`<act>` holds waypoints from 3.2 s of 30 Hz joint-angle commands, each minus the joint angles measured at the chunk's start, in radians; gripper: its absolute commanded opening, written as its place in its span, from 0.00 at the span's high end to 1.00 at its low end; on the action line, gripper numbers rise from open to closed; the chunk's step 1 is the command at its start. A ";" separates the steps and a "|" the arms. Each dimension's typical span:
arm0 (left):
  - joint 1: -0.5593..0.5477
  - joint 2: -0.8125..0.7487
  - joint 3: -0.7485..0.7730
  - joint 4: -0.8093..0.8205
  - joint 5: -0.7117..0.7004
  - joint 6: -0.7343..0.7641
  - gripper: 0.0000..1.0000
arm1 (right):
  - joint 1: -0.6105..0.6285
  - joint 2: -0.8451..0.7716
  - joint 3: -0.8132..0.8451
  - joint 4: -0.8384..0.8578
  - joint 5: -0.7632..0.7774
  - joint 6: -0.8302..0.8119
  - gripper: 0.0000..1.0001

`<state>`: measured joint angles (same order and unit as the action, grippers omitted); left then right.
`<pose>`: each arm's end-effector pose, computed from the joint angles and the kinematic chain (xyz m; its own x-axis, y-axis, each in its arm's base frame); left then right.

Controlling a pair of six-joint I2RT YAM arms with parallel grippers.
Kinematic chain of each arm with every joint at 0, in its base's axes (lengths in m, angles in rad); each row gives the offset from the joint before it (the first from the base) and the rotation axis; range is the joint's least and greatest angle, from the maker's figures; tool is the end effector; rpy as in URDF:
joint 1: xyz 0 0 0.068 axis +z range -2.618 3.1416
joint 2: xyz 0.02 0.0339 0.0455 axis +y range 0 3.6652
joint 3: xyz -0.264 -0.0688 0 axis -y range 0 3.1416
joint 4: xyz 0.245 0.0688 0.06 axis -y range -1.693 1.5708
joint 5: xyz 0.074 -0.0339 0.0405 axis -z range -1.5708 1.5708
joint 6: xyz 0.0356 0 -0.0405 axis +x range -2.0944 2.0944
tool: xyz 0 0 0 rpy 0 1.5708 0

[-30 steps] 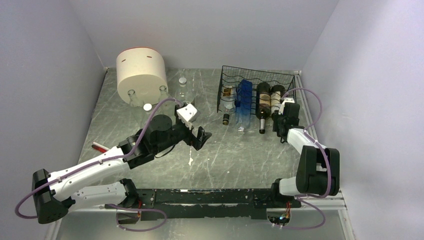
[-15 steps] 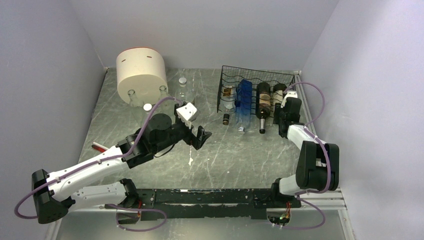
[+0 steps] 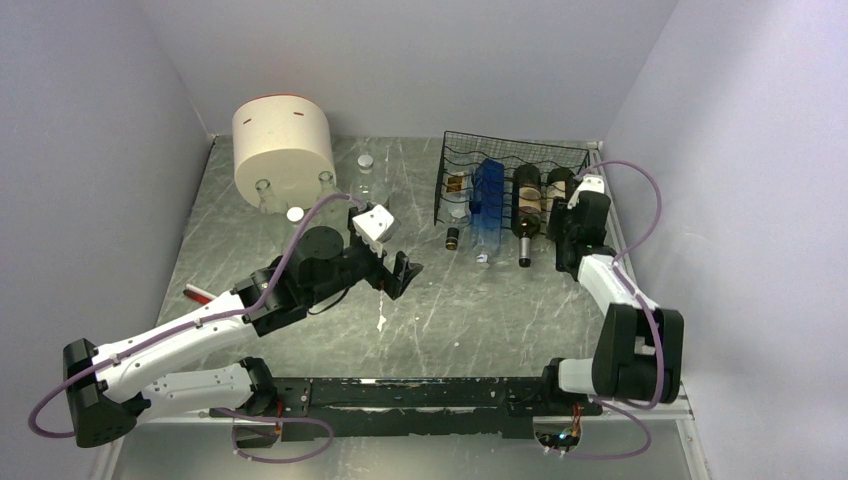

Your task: Put the wine bottle on the wine rack

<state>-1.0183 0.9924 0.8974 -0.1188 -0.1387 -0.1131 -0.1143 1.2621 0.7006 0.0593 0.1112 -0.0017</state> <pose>0.1260 -0.1949 0.3479 -0.1978 0.1078 -0.9743 0.7546 0.6511 -0.0811 0.2728 -0.0353 0.2327 -0.4786 0.0532 -0.8764 0.2092 0.9763 -0.0549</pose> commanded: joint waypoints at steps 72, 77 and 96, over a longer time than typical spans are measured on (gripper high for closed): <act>0.026 -0.377 0.216 0.033 -0.648 0.135 0.04 | 1.206 0.848 1.169 -0.130 0.080 0.203 0.47; 0.026 -0.370 0.218 0.027 -0.650 0.134 0.05 | 1.207 0.832 1.123 -0.073 0.099 0.162 0.61; 0.026 -0.294 0.232 0.008 -0.666 0.088 0.05 | 1.233 0.424 0.458 0.067 0.106 0.210 1.00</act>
<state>-0.9981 0.6781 1.1179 -0.1097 -0.7731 0.0006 1.1038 1.7721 1.3075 0.1593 0.2127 0.1467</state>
